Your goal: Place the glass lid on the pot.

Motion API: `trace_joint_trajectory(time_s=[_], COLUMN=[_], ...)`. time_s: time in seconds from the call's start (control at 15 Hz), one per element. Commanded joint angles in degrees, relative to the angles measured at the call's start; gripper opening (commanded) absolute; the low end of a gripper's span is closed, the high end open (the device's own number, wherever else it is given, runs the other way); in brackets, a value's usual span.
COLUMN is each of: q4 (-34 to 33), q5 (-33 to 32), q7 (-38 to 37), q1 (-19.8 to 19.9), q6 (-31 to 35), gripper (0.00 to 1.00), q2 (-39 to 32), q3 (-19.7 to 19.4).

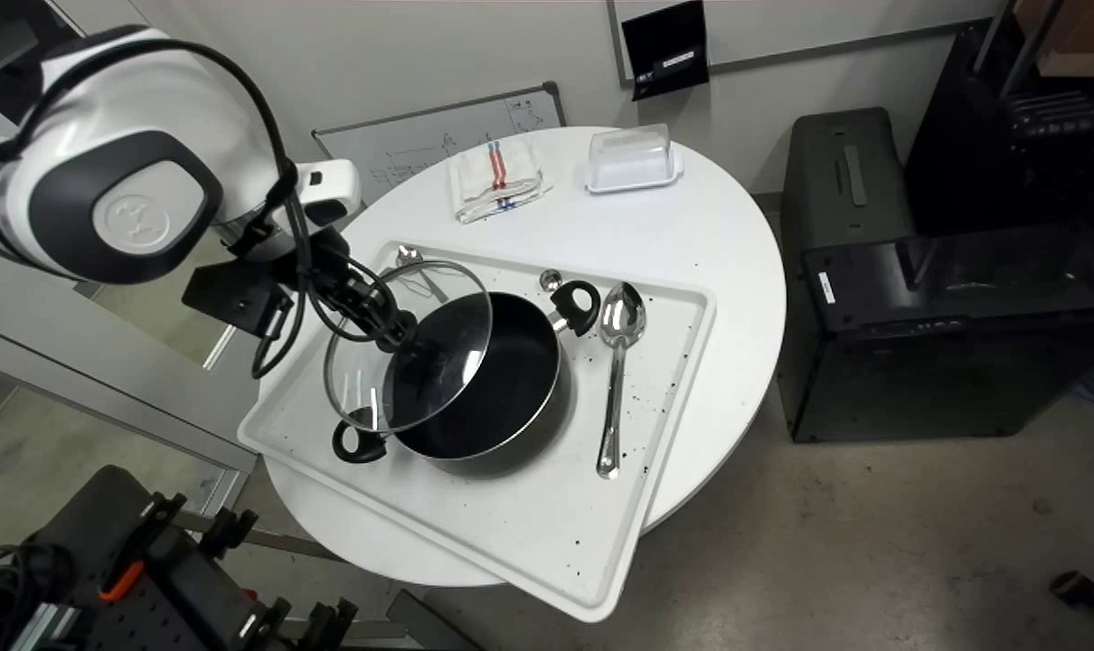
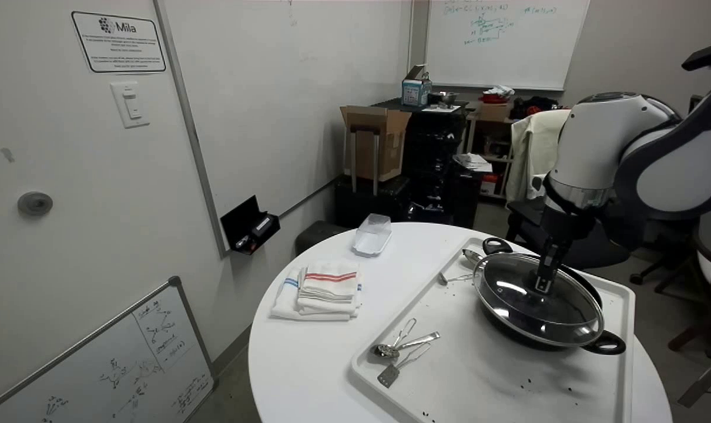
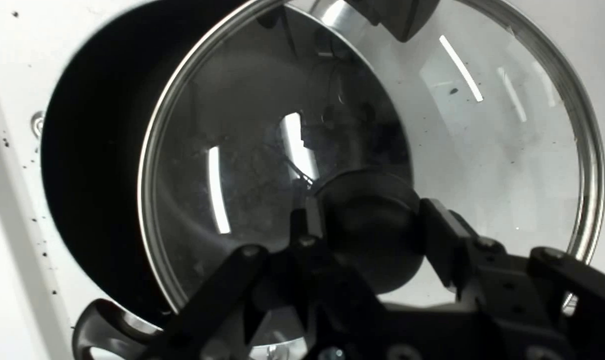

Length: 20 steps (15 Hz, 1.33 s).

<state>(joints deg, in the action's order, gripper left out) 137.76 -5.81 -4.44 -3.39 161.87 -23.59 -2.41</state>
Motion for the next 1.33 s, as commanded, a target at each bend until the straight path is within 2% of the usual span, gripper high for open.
trace_joint_trajectory(time_s=[0.0,0.6,1.27], q4=[0.37,-3.29,-6.91], q5=[2.45,7.18,9.13], q7=[-0.48,-0.72,-1.76], q1=[2.18,6.43,6.79], q6=[0.09,-1.61,-1.96], gripper=[0.24,0.24,0.24], q2=[1.32,-1.77,-5.52], q3=[-1.03,-1.63,-1.44])
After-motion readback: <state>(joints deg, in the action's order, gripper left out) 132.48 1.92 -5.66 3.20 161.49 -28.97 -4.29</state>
